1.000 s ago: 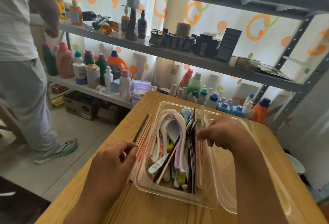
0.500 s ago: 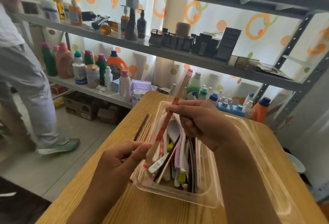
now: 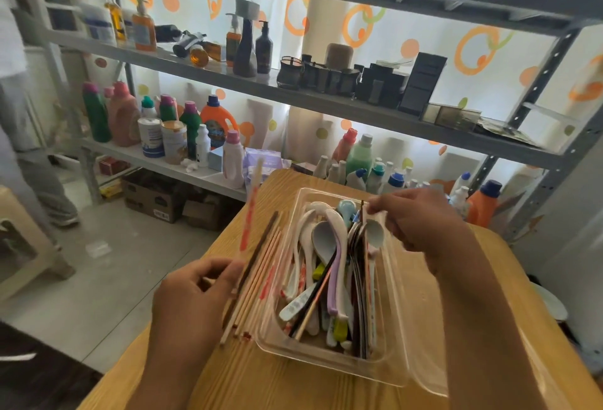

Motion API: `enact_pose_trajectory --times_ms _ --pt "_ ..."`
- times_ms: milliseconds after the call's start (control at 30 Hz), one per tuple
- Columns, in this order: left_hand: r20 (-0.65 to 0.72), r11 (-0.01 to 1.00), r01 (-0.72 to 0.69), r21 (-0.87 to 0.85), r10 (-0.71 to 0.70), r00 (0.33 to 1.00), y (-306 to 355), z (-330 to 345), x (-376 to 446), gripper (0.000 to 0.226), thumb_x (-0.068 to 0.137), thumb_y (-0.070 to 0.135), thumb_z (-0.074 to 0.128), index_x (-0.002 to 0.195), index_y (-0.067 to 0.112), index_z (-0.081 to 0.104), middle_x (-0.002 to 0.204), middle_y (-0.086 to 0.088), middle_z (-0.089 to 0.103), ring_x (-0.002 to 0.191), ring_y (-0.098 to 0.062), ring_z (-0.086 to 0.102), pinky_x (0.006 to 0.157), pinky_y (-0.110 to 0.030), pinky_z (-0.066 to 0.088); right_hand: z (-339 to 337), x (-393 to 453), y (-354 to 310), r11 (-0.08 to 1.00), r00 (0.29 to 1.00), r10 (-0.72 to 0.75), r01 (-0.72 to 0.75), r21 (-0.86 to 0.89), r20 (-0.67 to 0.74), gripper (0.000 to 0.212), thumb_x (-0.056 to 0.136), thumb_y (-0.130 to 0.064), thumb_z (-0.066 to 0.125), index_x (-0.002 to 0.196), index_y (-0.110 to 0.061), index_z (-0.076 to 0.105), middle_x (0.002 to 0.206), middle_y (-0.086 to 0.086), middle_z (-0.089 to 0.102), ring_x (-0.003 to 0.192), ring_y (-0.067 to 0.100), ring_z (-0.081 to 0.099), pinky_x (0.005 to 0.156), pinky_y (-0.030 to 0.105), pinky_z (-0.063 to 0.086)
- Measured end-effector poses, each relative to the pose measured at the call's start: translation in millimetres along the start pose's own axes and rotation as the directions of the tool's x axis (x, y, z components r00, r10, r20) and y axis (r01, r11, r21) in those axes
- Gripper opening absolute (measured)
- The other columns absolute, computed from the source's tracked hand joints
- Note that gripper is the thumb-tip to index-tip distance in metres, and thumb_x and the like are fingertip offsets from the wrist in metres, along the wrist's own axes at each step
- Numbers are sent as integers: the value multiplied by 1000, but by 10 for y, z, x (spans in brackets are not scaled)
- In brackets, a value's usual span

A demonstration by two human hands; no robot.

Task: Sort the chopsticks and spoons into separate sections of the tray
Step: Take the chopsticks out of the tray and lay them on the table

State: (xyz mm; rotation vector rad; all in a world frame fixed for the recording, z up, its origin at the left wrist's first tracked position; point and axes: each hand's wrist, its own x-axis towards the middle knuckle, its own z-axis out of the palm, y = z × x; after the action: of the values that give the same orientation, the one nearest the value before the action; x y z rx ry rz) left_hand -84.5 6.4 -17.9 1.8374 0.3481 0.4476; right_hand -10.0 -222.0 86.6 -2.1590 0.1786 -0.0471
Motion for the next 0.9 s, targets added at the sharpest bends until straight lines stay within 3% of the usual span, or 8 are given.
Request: enact_pose_trajectory --times_ms 133,367,467,633,900 --pt "-103 957 90 275 -64 993 -115 -52 101 5 89 30 67 88 28 71 70 13 64 66 -5 58 53 -22 38 -98 70 193 939 987 153 -133 -318 41 16 90 -19 69 82 -5 72 61 6 58 51 13 47 47 23 36" --pt "-27 844 62 534 -56 998 -150 -50 110 11 91 36 62 90 33 73 67 19 55 60 1 46 50 -19 30 183 149 239 882 972 221 -164 -441 80 21 80 -27 79 84 -10 69 67 2 64 54 9 56 44 20 38" --pt "27 815 25 580 -49 998 -195 -34 118 16 93 37 60 105 35 71 74 18 55 63 2 46 51 -16 30 209 184 303 866 975 217 -172 -470 43 22 76 -29 82 82 -11 69 69 3 67 59 12 61 53 26 43" --pt "51 818 -14 575 -18 999 -238 -5 108 15 93 33 60 103 33 71 73 19 53 64 3 47 51 -12 27 185 187 289 867 968 244 -190 -461 61 15 80 -19 78 82 -6 71 65 4 64 50 9 54 40 19 38" --pt "39 813 -25 582 2 999 -297 10 139 18 93 32 60 109 31 68 85 14 57 69 0 48 55 -15 30 155 196 285 890 964 255 -203 -409 77 17 78 -15 76 89 -7 67 77 6 62 61 13 55 44 21 38"
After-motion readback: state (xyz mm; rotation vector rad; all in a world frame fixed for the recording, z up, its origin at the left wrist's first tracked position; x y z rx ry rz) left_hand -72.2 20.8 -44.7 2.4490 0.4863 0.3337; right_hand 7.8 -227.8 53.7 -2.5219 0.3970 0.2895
